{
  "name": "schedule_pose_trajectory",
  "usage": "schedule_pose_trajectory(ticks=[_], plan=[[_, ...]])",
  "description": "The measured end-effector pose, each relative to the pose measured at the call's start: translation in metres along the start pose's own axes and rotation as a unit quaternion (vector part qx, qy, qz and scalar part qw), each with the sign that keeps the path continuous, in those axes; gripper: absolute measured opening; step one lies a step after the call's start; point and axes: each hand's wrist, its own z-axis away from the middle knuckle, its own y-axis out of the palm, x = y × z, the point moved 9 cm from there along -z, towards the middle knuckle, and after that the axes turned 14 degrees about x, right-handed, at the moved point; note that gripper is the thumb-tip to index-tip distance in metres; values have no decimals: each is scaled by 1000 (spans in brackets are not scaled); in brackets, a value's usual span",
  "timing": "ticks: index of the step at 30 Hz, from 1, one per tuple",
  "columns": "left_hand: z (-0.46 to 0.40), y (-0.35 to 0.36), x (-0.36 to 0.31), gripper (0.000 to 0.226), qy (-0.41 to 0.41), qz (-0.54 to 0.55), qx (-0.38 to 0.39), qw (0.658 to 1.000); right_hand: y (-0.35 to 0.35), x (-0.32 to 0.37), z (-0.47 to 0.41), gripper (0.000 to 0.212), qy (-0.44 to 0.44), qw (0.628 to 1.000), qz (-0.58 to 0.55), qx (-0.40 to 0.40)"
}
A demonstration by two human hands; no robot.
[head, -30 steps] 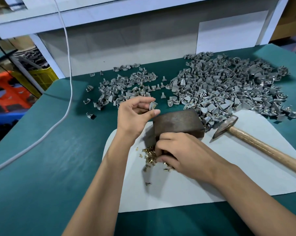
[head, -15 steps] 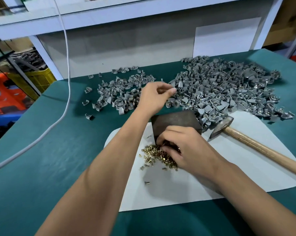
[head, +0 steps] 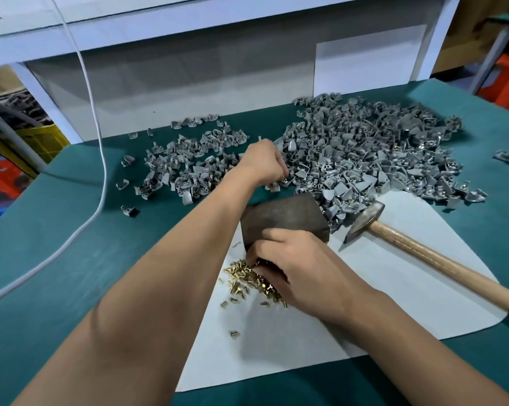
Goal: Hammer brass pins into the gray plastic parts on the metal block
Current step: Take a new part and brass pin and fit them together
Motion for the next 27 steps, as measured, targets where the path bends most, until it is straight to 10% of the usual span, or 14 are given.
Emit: schedule_pose_trajectory(ticks=[12, 20, 27], plan=[[12, 7, -11, 22, 135, 160, -56, 976, -6, 1, 1, 8, 9, 1000, -17, -17], [10, -19, 41, 33, -27, -53, -115, 992, -9, 0, 0, 6, 1, 998, -45, -39], [16, -19, 48, 24, -10, -15, -103, 995, -13, 0, 1, 14, -3, 998, -40, -56]])
